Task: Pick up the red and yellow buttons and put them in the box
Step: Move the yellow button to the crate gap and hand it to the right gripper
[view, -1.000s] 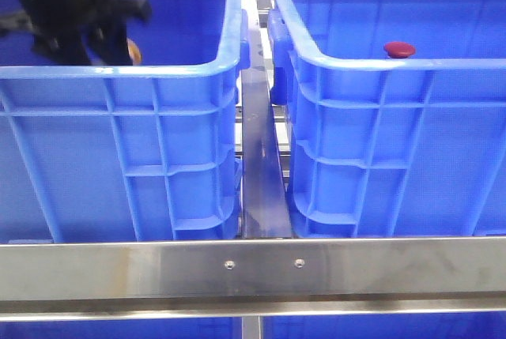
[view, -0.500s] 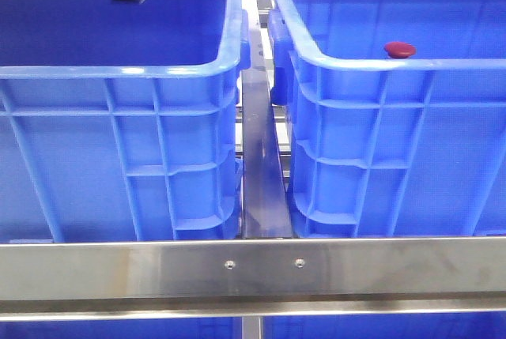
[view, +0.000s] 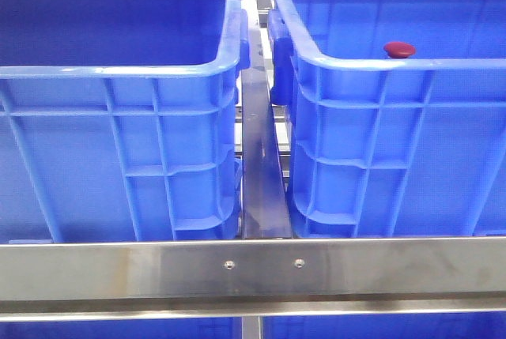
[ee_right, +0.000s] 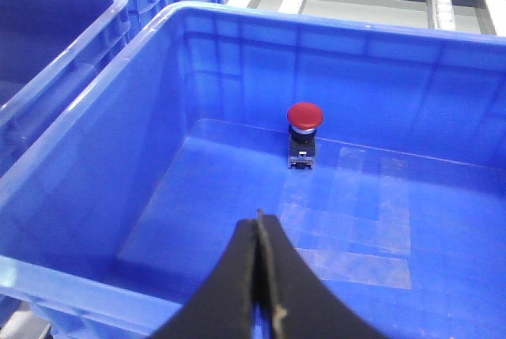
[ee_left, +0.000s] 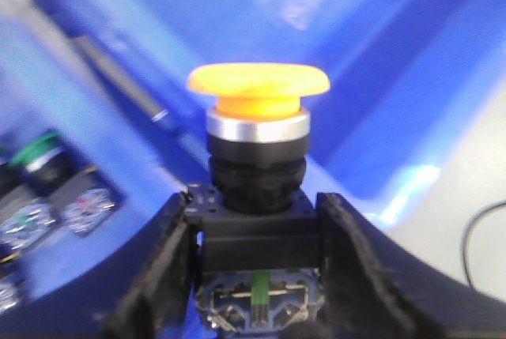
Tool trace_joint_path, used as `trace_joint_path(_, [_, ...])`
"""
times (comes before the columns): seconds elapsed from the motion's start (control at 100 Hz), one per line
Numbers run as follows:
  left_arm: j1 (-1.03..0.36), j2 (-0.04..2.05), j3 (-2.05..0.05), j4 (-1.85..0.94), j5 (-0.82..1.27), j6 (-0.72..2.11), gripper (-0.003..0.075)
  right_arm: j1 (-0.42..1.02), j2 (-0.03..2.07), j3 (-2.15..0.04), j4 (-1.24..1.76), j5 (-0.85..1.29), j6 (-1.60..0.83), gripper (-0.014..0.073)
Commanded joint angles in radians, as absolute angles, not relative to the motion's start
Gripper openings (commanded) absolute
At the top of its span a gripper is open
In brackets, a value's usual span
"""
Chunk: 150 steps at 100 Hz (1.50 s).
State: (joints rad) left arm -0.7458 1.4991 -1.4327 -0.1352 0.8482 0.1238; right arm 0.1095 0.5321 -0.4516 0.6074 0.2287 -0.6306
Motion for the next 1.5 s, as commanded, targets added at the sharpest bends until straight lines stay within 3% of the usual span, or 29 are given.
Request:
trace_joint_path(0.0, [-0.775, 1.454, -1.466, -0.167, 0.791, 0.126, 0.0206, 0.104, 0.531, -0.478, 0.611, 0.172, -0.64, -0.0038])
trace_joint_path(0.14, [-0.795, 1.454, -1.466, -0.177, 0.791, 0.126, 0.0206, 0.104, 0.531, -0.478, 0.629, 0.176, -0.64, -0.003])
trace_joint_path(0.24, [-0.795, 1.454, -1.466, -0.178, 0.791, 0.126, 0.0206, 0.104, 0.533, -0.48, 0.629, 0.18, -0.64, 0.0058])
trace_joint_path(0.31, [-0.793, 1.454, -1.466, -0.178, 0.793, 0.126, 0.0206, 0.104, 0.537, -0.491, 0.631, 0.21, -0.639, 0.0213])
trace_joint_path(0.41, [-0.793, 1.454, -1.466, -0.178, 0.793, 0.126, 0.0206, 0.104, 0.558, -0.523, 0.647, 0.282, -0.635, 0.051])
trace_joint_path(0.5, [-0.793, 1.454, -1.466, -0.178, 0.793, 0.126, 0.0206, 0.104, 0.595, -0.56, 0.661, 0.335, -0.612, 0.0624])
trace_joint_path(0.93, [-0.793, 1.454, -1.466, -0.178, 0.803, 0.126, 0.0206, 0.104, 0.874, -0.845, 1.135, 0.728, -0.56, 0.0621])
trace_joint_path(1.49, [-0.793, 1.454, -1.466, -0.178, 0.79, 0.126, 0.0206, 0.166, 1.271, -0.869, 1.695, 0.918, -0.804, 0.059])
